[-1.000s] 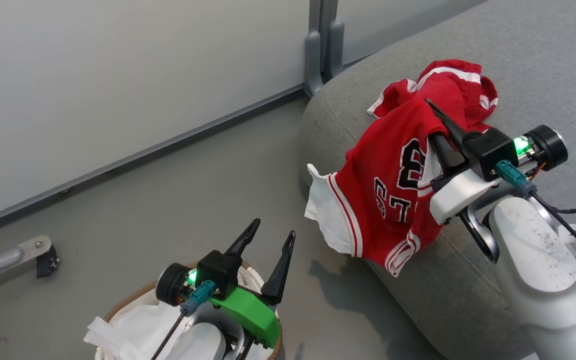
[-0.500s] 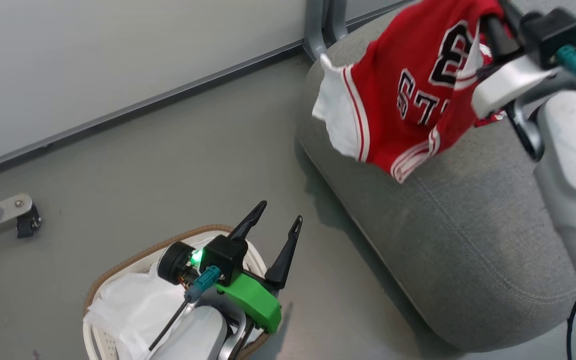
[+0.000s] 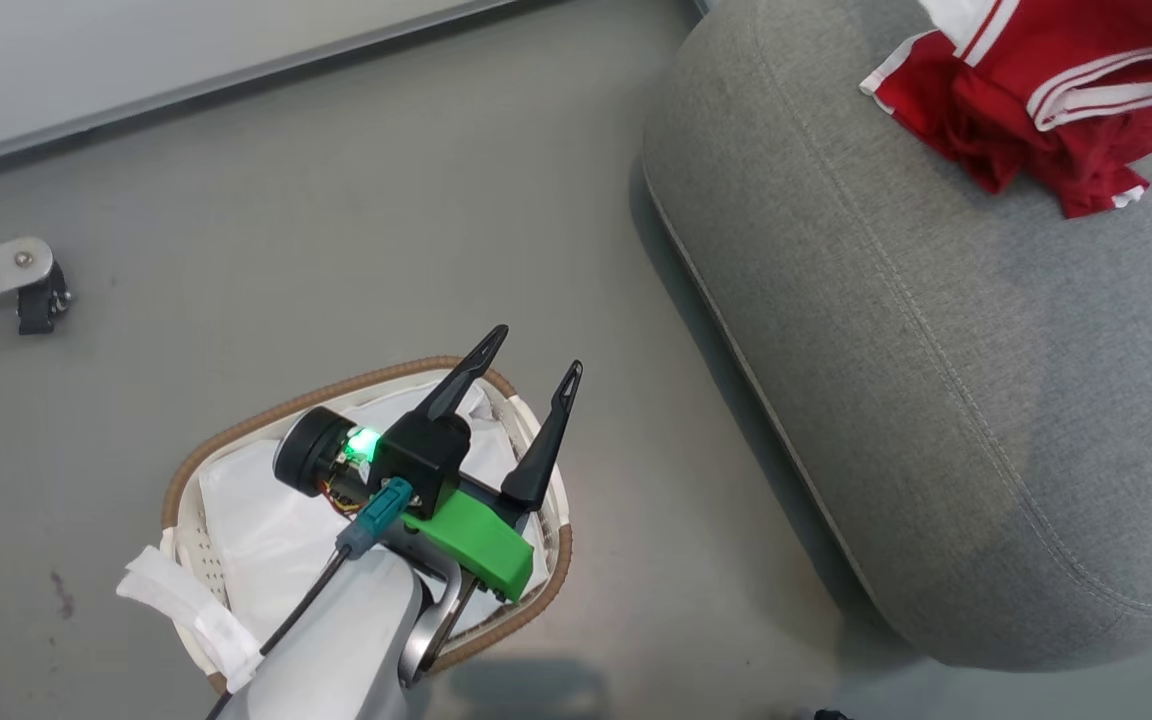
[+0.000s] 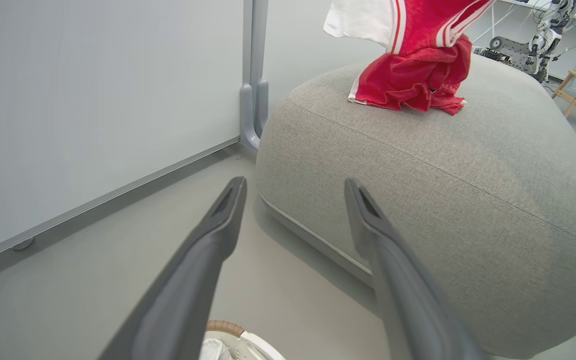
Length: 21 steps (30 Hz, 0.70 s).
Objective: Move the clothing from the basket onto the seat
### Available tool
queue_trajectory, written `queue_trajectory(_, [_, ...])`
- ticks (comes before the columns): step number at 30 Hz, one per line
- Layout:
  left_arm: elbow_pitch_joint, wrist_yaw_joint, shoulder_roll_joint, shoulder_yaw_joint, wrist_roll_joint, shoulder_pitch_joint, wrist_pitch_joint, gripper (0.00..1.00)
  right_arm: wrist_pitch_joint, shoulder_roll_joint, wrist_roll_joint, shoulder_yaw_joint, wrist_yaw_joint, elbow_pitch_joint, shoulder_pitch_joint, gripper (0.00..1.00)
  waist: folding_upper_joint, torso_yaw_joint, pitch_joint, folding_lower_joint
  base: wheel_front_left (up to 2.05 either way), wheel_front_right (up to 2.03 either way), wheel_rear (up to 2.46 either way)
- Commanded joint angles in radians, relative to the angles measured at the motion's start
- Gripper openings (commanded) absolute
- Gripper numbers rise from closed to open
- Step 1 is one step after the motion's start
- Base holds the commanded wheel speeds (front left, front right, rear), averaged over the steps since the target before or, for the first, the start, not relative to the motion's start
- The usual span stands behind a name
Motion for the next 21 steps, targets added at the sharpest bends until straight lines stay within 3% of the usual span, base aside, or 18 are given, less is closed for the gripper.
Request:
queue_trajectory(1, [-0.004, -0.003, 0.01, 0.002, 0.016, -0.023, -0.004, 1.0, -0.002, -0.003, -0.008, -0.023, -0.001, 0.012, 0.03, 0.0, -0.0001, 0.021, 0.075, -0.0001, 0.0, 0.0, 0.0])
queue_trajectory(5, [-0.003, -0.003, 0.02, -0.01, 0.026, -0.044, -0.004, 1.0, -0.002, 0.01, -0.021, -0.104, -0.001, 0.033, 0.121, 0.0, -0.0001, 0.009, 0.119, -0.0001, 0.0, 0.0, 0.0])
queue_trajectory(10, [0.0, -0.003, 0.038, -0.026, 0.031, -0.067, -0.004, 1.0, -0.002, 0.088, -0.039, -0.19, -0.001, 0.044, 0.266, 0.0, -0.0001, -0.014, 0.163, -0.0001, 0.0, 0.0, 0.0])
queue_trajectory(18, [0.005, -0.003, 0.064, -0.034, 0.036, -0.073, -0.004, 1.0, -0.002, 0.2, -0.071, -0.243, -0.001, 0.032, 0.396, 0.03, -0.0001, -0.042, 0.19, -0.0001, 0.0, 0.0, 0.0])
queue_trajectory(19, [0.006, -0.003, 0.066, -0.034, 0.034, -0.072, -0.004, 1.0, -0.002, 0.208, -0.074, -0.247, -0.001, 0.022, 0.41, 0.29, -0.0001, -0.044, 0.19, -0.0001, 0.0, 0.0, 0.0])
queue_trajectory(20, [0.007, -0.003, 0.068, -0.034, 0.033, -0.07, -0.004, 1.0, -0.002, 0.215, -0.075, -0.251, -0.001, 0.015, 0.419, 0.44, -0.0001, -0.046, 0.19, -0.0001, 0.0, 0.0, 0.0])
queue_trajectory(21, [0.008, -0.003, 0.068, -0.034, 0.032, -0.067, -0.004, 1.0, -0.002, 0.223, -0.073, -0.254, -0.001, 0.005, 0.428, 1.0, -0.0001, -0.049, 0.188, -0.0001, 0.0, 0.0, 0.0])
